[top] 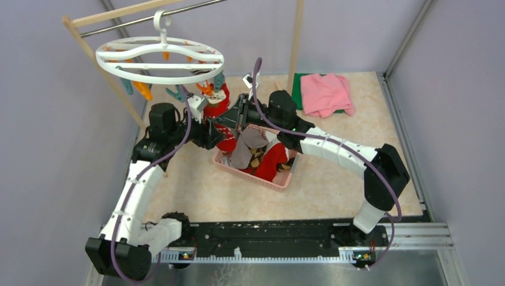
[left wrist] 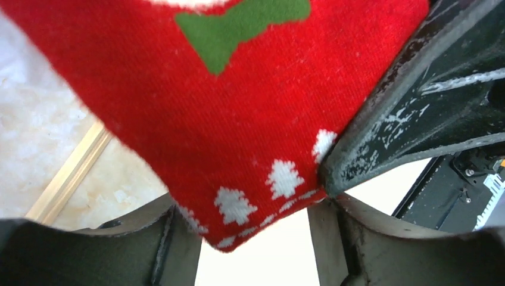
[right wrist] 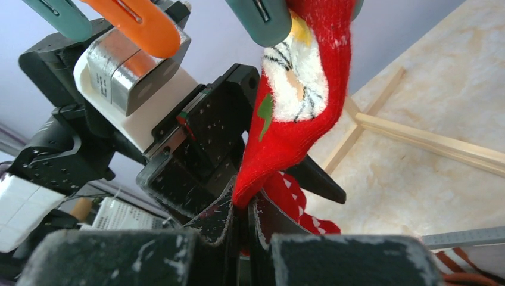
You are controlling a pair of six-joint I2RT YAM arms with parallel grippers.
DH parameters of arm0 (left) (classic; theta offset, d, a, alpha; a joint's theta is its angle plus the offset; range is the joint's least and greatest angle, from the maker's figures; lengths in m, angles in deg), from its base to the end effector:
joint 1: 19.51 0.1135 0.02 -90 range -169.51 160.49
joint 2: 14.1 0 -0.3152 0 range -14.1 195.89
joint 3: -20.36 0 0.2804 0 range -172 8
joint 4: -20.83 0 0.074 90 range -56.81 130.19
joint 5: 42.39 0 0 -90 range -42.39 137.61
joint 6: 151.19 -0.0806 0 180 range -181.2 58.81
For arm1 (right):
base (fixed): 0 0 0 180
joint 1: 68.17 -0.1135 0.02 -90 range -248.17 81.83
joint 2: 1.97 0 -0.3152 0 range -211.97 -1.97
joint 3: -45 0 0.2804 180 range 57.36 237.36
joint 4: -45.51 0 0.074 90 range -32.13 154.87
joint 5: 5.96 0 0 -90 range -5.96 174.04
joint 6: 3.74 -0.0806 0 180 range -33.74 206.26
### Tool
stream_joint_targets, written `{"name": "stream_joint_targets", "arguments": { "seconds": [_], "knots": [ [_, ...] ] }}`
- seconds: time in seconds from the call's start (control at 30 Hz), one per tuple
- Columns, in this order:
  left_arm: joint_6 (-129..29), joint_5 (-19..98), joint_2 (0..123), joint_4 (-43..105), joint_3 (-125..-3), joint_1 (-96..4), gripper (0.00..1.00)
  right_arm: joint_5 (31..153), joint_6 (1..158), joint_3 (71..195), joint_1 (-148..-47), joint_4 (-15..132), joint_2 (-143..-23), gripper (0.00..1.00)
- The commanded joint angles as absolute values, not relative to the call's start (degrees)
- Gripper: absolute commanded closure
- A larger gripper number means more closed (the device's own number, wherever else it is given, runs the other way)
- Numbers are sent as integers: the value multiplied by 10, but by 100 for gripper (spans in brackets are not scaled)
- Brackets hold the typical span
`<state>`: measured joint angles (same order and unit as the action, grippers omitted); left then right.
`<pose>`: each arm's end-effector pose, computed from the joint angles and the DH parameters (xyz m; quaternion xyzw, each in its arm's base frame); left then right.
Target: Remove the socks clipped to the hanger
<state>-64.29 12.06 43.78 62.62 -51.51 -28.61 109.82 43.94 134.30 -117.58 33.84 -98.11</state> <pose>0.2374 -0.0855 0.3831 0.2434 0.7940 -0.2868 0.4775 0.2845 0.3859 0.4058 -0.2047 0.6482 0.6202 0.3914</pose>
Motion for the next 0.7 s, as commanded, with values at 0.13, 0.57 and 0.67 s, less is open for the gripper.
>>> {"name": "stream_joint_targets", "arguments": {
  "seconds": [0.13, 0.57, 0.67],
  "knots": [
    [-656, 94, 417, 598, -510, -274, 90, 1153, 424, 1410, -1184, 334, -1010, 100],
    [-613, 31, 417, 672, -532, -227, 100, 1031, 563, 1387, -1124, 410, -938, 37],
    [-613, 39, 423, 664, -525, -227, 100, 1027, 561, 1378, -1091, 375, -926, 37]
  ]
}}
